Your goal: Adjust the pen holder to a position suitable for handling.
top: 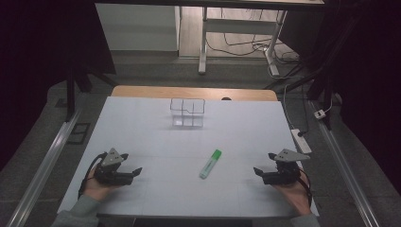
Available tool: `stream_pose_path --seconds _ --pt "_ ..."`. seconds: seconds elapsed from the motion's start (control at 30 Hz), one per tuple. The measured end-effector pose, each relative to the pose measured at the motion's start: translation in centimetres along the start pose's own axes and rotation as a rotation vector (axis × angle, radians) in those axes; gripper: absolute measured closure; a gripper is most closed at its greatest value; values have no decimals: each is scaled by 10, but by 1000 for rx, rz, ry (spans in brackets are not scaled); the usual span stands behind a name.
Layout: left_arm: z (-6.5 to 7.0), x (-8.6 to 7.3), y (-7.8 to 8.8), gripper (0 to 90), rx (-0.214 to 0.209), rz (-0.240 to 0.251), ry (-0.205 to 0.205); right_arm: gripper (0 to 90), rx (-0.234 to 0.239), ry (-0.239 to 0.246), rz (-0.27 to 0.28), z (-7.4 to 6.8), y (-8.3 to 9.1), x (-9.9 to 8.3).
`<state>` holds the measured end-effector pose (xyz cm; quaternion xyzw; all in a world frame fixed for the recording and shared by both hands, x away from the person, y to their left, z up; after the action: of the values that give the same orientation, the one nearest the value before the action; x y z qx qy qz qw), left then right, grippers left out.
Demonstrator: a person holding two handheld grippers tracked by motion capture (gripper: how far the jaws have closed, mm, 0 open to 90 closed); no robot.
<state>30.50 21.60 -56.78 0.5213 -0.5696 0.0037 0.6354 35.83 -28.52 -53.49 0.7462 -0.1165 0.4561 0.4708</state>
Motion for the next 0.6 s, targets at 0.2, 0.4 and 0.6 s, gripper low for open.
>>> stream_pose_path --seconds 0.2,0.4,0.6 --pt "-1 0 1 212 4 1 2 159 2 2 -17 -1 -3 -2" --pt "-1 0 1 212 4 2 2 168 -2 -4 -16 -1 -3 -2" --pt "-2 0 0 213 0 1 3 173 2 1 -21 -2 -5 -1"
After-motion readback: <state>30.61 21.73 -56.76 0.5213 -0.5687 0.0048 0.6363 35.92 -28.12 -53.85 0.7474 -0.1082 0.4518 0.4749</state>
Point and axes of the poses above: each handheld gripper's, and its own axes: y roughly backward along the jaws, x roughly out of its top, z roughly to its right, the point moved 6 cm from there along -y, roughly forward along the jaws, and after that the axes turned 15 degrees about -y, right-handed, at the moved point
